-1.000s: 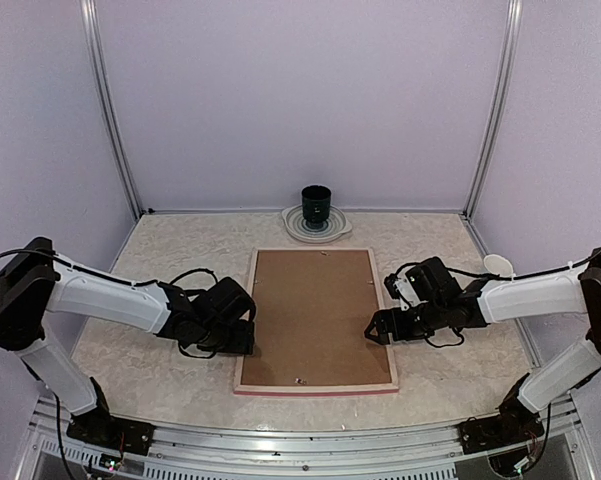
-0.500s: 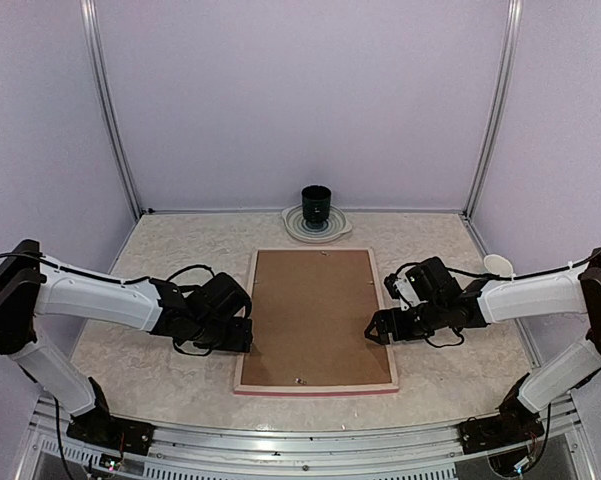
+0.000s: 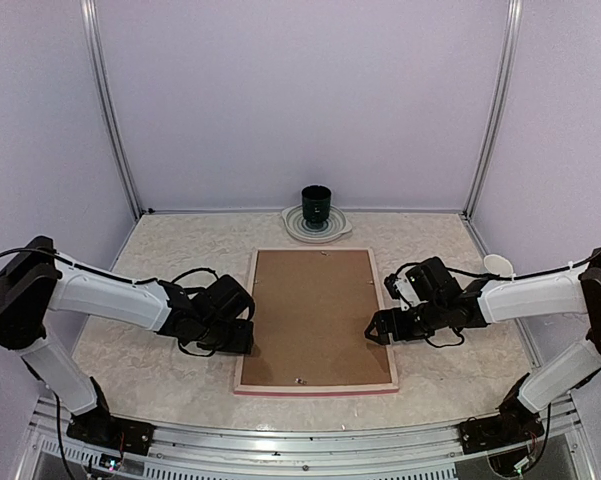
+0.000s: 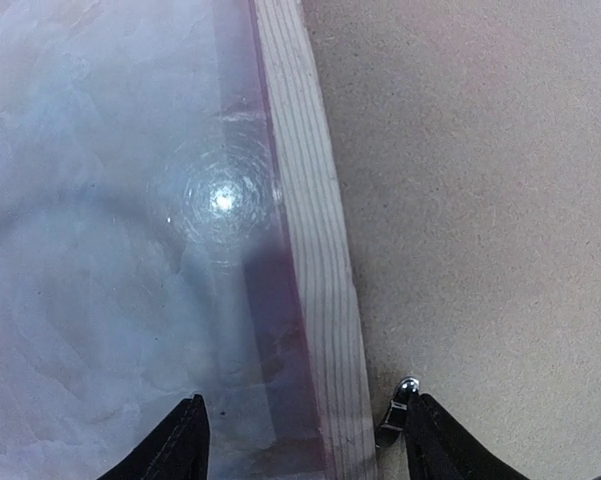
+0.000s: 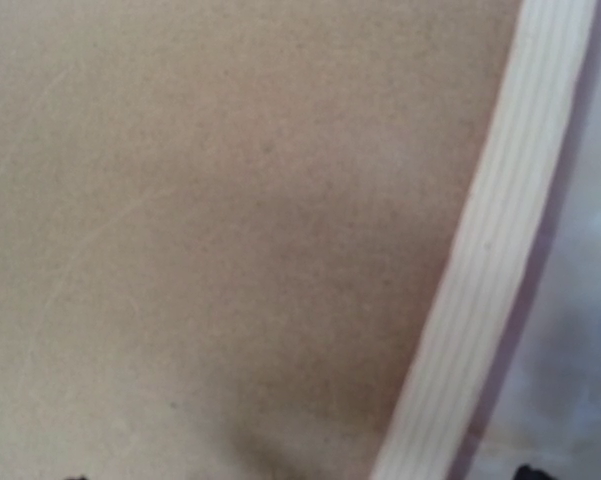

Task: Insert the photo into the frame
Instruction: Press the fastener onto the backboard.

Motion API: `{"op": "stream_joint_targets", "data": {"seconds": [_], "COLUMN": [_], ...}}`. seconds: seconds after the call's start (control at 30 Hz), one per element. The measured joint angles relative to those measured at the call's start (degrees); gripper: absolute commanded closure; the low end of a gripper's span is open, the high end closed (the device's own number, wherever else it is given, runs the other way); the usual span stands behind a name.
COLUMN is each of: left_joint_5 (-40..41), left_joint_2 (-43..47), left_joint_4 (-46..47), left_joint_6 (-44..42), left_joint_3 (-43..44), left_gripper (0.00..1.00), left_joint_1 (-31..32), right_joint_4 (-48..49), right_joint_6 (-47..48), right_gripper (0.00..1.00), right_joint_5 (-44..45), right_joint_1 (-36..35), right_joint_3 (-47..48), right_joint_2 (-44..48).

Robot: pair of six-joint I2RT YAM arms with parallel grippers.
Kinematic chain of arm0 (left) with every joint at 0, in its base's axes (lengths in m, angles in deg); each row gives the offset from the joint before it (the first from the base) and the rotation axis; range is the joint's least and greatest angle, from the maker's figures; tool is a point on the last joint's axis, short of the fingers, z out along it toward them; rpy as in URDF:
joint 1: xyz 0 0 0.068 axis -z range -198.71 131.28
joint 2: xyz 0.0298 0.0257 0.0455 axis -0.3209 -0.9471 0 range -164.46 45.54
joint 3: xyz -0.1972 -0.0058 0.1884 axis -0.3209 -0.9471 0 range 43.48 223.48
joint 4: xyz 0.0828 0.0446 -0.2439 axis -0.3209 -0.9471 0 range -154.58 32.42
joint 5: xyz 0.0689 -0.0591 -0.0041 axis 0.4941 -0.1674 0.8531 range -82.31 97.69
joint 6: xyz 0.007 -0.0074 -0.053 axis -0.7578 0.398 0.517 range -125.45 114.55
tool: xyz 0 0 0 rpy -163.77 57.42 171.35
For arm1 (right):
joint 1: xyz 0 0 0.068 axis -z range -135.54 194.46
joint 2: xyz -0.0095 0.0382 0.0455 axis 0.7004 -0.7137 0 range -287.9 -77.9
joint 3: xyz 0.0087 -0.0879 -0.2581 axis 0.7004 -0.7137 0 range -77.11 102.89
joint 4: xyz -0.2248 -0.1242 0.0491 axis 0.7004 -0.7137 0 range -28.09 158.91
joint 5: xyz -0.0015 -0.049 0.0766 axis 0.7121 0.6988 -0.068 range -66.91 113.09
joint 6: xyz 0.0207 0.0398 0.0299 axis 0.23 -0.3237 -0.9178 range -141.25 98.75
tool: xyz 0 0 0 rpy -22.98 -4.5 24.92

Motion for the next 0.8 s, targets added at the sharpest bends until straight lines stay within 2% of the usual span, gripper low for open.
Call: {"op": "stream_joint_targets", "data": {"seconds": [0.17, 0.43, 0.8], "left_joint_5": [-0.57, -1.38, -1.79], "left_joint_2": [-0.22, -0.24, 0.17], "left_joint_4": [1.05, 2.89, 3.23], "left_joint_6": [-0.15, -0.15, -0.07], "left_joint_3": [-0.04, -0.72, -1.2], "left_gripper": [0.38, 0.49, 0.44], "left_joint_1": [-0.48, -0.48, -0.5], "right_joint_4": [-0.42, -0.81, -1.64], "right_joint_6": [0.02, 0.04, 0.26], "right_gripper": [0.08, 0.08, 0.08], "right_joint_5": [0.15, 0.15, 0.2], "right_joint_1": [0.0, 0.0, 0.0], "right_joint_3": [0.0, 0.02, 0.24], "right_joint_2": [0.0, 0.0, 0.0]}}
